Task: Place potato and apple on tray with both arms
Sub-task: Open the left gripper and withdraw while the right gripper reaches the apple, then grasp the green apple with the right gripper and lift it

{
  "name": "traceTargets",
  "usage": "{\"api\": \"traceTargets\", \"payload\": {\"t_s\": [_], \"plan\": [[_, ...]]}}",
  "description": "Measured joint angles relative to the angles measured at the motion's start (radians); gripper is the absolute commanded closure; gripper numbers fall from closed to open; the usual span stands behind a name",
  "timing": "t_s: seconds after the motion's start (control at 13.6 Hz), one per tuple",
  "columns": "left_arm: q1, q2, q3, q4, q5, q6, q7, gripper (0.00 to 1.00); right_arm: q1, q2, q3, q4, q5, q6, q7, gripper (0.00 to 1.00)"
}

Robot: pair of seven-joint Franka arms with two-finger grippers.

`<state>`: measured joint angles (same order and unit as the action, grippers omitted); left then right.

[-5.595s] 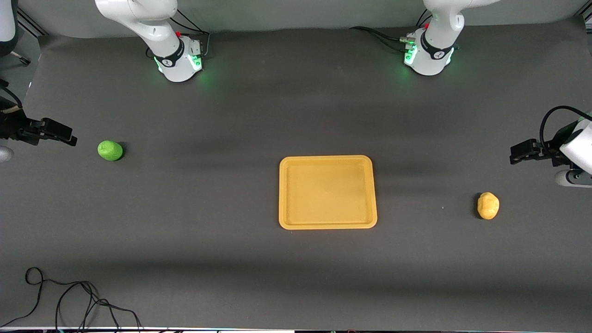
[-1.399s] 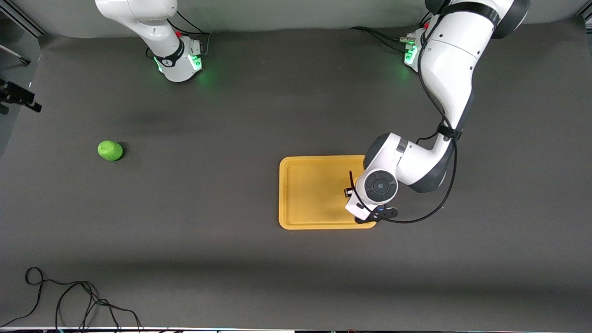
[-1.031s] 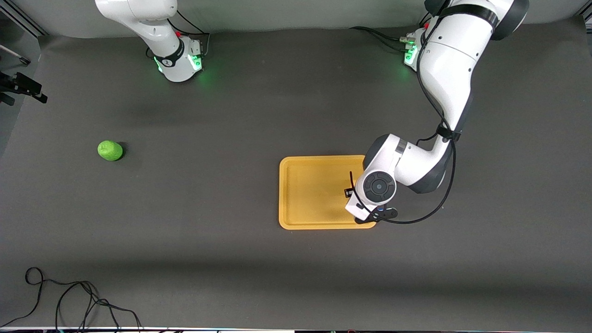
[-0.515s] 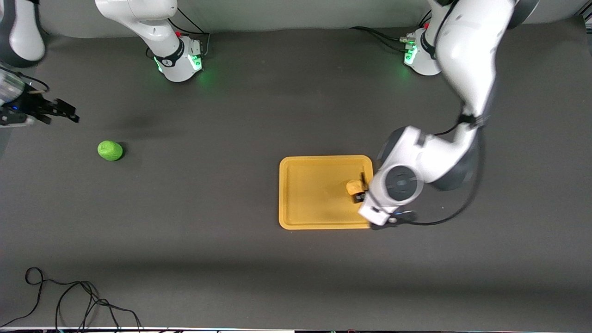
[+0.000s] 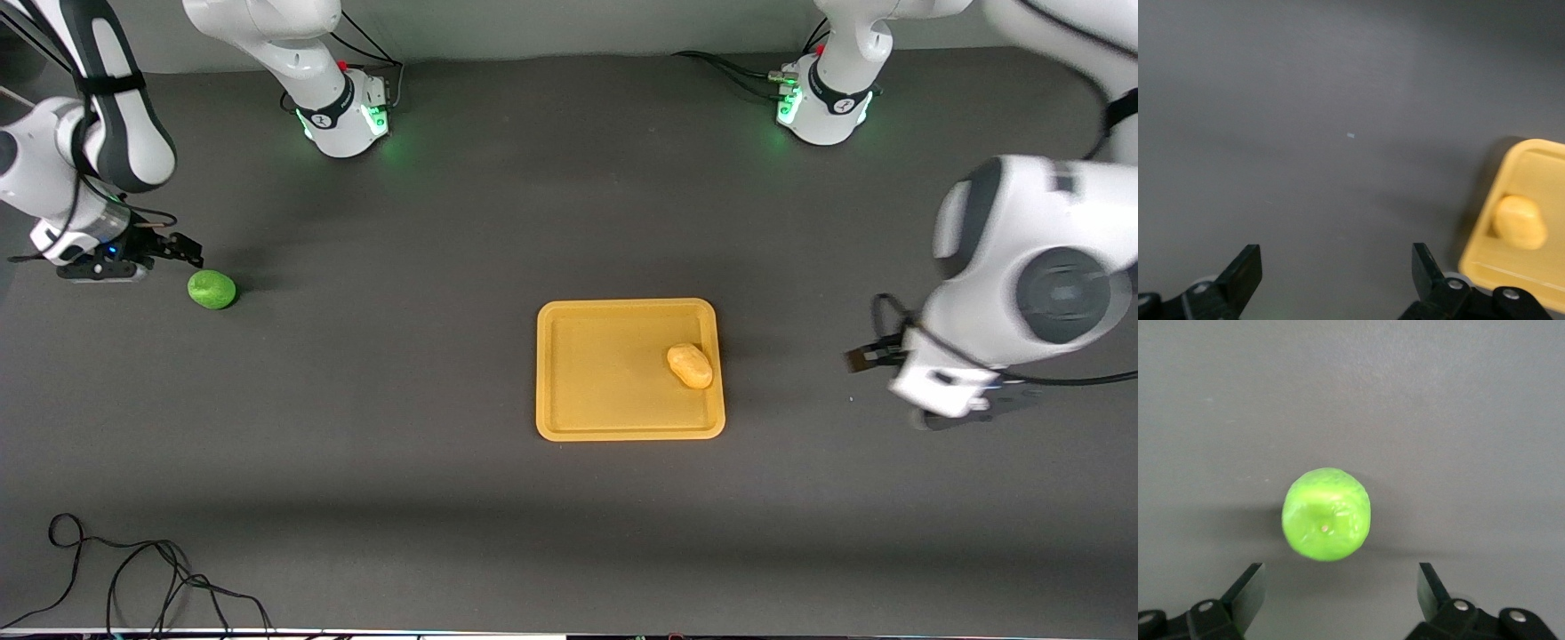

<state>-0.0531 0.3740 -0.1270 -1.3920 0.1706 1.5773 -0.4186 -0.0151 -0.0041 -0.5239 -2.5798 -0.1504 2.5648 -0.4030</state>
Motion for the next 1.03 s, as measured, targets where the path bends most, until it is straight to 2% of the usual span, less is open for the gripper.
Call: {"api": "traceTargets", "payload": {"t_s": [0.22,0.44,0.52,0.59,0.66,0.88,1.03], "plan": [[0.141,-0.056,0.004,-0.009,0.002,-0.022,0.275,0.00,0.020,0.123,0.001,0.001,0.124,0.097,-0.067,0.00],[0.187,-0.107,0.002,-0.017,0.002,-0.069,0.371,0.00,0.039,0.198,0.004,0.006,0.231,0.124,-0.136,0.00],[0.184,-0.130,-0.007,-0.040,0.001,-0.071,0.377,0.00,0.041,0.211,0.004,0.008,0.243,0.127,-0.145,0.07],[0.180,-0.154,-0.016,-0.073,-0.008,-0.061,0.378,0.00,0.041,0.219,0.005,0.011,0.247,0.133,-0.149,0.28],[0.177,-0.177,-0.021,-0.107,-0.031,-0.048,0.386,0.00,0.041,0.225,0.005,0.014,0.248,0.139,-0.154,0.41],[0.178,-0.221,-0.016,-0.164,-0.067,-0.035,0.471,0.00,0.043,0.226,0.005,0.046,0.249,0.132,-0.169,0.43],[0.180,-0.237,-0.011,-0.202,-0.073,-0.022,0.490,0.00,0.052,0.208,0.008,0.129,0.250,0.020,-0.169,0.43]]}}
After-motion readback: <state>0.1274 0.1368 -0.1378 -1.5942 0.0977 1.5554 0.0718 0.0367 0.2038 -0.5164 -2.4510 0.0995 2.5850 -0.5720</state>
